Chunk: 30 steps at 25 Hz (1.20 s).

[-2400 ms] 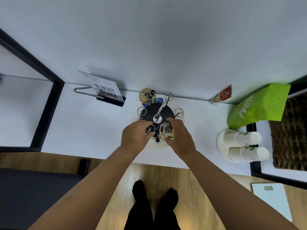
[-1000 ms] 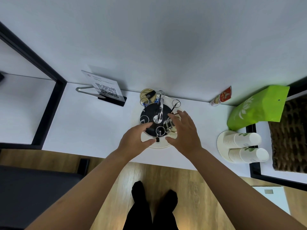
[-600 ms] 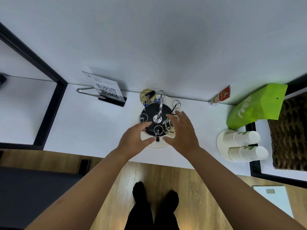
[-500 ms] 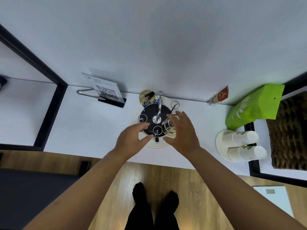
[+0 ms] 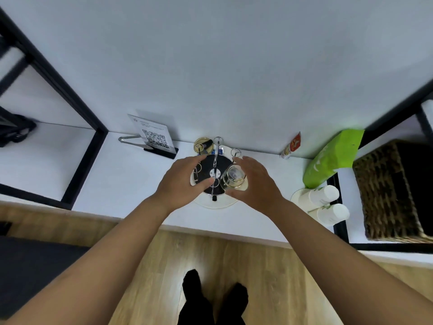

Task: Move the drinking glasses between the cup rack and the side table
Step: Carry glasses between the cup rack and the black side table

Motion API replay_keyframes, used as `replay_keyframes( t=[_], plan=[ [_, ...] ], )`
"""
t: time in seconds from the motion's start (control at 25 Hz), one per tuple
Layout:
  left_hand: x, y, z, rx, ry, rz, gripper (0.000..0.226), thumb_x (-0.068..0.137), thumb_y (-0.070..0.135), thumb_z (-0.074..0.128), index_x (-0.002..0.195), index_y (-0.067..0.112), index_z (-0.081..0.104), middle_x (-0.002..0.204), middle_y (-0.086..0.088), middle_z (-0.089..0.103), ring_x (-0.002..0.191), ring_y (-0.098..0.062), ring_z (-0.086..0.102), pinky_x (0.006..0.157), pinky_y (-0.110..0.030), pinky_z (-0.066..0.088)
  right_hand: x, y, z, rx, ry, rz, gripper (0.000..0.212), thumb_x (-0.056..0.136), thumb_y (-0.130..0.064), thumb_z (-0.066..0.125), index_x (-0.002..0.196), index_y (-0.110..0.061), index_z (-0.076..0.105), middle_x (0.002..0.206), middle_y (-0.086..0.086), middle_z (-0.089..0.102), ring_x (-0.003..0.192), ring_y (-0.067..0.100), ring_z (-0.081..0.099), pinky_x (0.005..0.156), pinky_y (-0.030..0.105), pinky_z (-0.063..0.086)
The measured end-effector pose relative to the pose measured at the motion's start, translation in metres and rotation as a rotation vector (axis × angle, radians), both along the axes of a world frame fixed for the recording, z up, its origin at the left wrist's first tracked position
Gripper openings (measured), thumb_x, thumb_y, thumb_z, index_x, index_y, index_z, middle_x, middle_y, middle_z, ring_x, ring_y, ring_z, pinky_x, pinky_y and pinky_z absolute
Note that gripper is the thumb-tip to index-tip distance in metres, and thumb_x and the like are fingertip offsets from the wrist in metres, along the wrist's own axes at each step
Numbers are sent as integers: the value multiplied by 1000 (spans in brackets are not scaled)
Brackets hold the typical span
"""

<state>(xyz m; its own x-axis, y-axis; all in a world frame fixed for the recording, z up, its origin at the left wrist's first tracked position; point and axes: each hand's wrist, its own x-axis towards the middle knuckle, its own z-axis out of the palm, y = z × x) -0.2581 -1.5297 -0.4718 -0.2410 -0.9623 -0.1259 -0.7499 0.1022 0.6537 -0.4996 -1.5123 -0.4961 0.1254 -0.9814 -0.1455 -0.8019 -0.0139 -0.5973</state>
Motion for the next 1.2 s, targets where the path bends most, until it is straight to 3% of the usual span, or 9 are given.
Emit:
replay_keyframes(
  t=[0.24,0.48,0.56,0.64,0.72,0.76,0.8,0.96,1.2],
  plan=[
    [-11,27,65,-55,10,-27,76,90,58,71,156,39,39,155,15,46,144,-9,35,106,-21,26,-11,20,68,-73,-72,17,87,82,-62,77,156,-36,40,157,-7,47,146,16,39,117,34,33],
    [-20,40,121,-104,81,-93,77,90,60,69,157,41,37,157,19,41,145,-6,33,107,-22,25,-16,41,132,-179,-131,-35,78,89,-59,72,157,-36,40,156,-10,47,145,11,42,118,25,28],
    [-22,47,141,-127,101,-130,76,90,59,69,157,41,37,157,20,41,145,-5,33,107,-22,26,-18,53,153,-216,-128,-69,77,90,-58,72,157,-36,40,156,-12,47,145,8,41,119,11,15],
    [-23,56,159,-155,109,-173,75,90,60,69,156,42,37,156,21,41,145,-4,32,108,-23,27,-19,70,172,-244,-116,-109,76,91,-57,71,157,-34,40,157,-11,46,147,7,38,107,-4,2],
    [-24,65,173,-185,124,-193,72,91,60,67,155,43,38,156,21,41,145,-3,32,108,-24,27,-20,87,187,-261,-116,-137,76,91,-59,69,157,-36,40,158,-11,45,148,8,37,122,16,14],
    [-24,72,180,-200,129,-207,69,93,58,65,155,42,39,156,20,41,145,-4,31,109,-24,27,-20,100,197,-274,-116,-162,75,91,-61,68,156,-36,40,157,-11,45,147,9,38,125,31,22],
    [-24,79,187,-220,129,-226,66,96,56,63,155,42,39,157,19,42,146,-5,31,110,-24,26,-19,112,205,-282,-124,-191,75,91,-61,68,156,-36,40,156,-11,47,145,10,40,124,38,27],
    [-35,107,217,-288,121,-319,61,99,56,59,155,43,39,157,20,42,146,-5,32,110,-24,27,-28,168,232,-316,-129,-300,73,92,-57,70,155,-37,42,152,-11,49,140,9,44,107,21,31],
    [-79,150,262,-330,221,-479,58,98,59,57,152,46,41,153,24,46,141,-1,42,115,-31,36,-58,253,280,-418,-130,-456,71,90,-60,70,153,-38,44,153,-12,49,141,6,43,117,31,36]
  ],
)
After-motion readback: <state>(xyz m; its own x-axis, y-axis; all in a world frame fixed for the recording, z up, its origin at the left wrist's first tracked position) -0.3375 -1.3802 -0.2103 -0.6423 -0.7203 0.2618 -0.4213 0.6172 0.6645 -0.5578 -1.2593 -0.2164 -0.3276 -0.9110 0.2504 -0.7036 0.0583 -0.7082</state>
